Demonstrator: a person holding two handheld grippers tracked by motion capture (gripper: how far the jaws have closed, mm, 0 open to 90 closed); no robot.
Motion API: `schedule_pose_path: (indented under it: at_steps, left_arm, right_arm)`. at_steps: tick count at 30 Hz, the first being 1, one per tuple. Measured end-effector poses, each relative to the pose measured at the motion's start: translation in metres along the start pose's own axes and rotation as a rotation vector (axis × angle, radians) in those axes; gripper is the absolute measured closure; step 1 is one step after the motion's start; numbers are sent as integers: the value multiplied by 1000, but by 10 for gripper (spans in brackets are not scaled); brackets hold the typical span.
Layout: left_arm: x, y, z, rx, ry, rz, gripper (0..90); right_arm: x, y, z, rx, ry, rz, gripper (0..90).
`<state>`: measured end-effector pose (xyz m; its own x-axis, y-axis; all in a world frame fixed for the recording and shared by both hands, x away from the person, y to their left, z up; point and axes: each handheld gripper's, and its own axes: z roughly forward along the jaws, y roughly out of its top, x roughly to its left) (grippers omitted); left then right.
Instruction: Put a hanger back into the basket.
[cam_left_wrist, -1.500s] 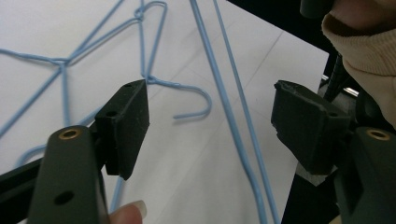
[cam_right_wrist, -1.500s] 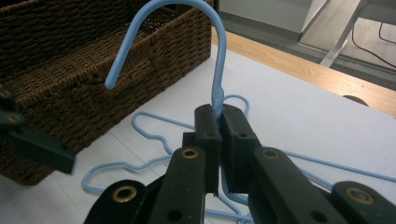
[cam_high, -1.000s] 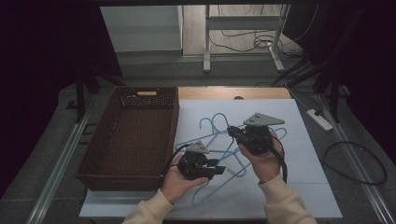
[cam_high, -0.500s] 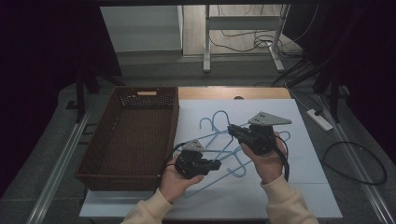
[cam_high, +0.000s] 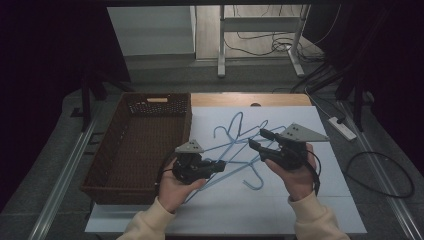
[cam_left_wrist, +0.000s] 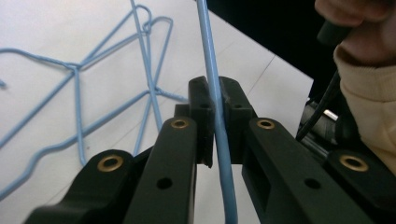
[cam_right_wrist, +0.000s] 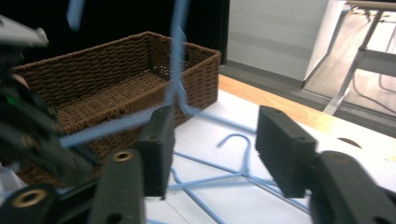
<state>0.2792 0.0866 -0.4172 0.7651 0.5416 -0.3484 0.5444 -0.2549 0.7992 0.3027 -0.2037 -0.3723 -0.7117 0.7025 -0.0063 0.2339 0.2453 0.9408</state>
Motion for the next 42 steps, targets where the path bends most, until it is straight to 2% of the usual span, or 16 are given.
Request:
schedule_pose_path:
  at_steps: [3, 8, 13, 15, 20, 24, 25, 30, 35, 42]
  left_arm:
    - [4, 1, -11, -19, -5, -7, 854]
    - [11, 2, -30, -51, -6, -10, 854]
    - [17, 3, -45, -79, 1, -17, 854]
    - [22, 3, -56, -97, 13, -20, 854]
    - [30, 2, -72, -114, 24, -28, 854]
    - [37, 1, -86, -130, 39, -35, 854]
    - [40, 0, -94, -139, 50, -37, 854]
    - [47, 0, -111, -161, 76, -41, 854]
    - [60, -2, -134, -188, 107, -51, 854]
    - [79, -9, -149, -169, 133, -56, 854]
  right_arm:
    - [-5, -7, -6, 6, -8, -1, 420]
    - [-20, -31, -13, 50, -32, 10, 385]
    - [-29, -46, -16, 69, -36, 20, 370]
    - [-36, -58, -18, 86, -32, 37, 364]
    - [-43, -73, -20, 115, -41, 65, 357]
    - [-46, -83, -19, 152, -54, 61, 352]
    - [-47, -85, -18, 158, -55, 63, 352]
    - [-48, -88, -15, 178, -58, 66, 351]
    - [-51, -93, -12, 194, -69, 73, 350]
    - [-55, -96, -12, 203, -78, 78, 349]
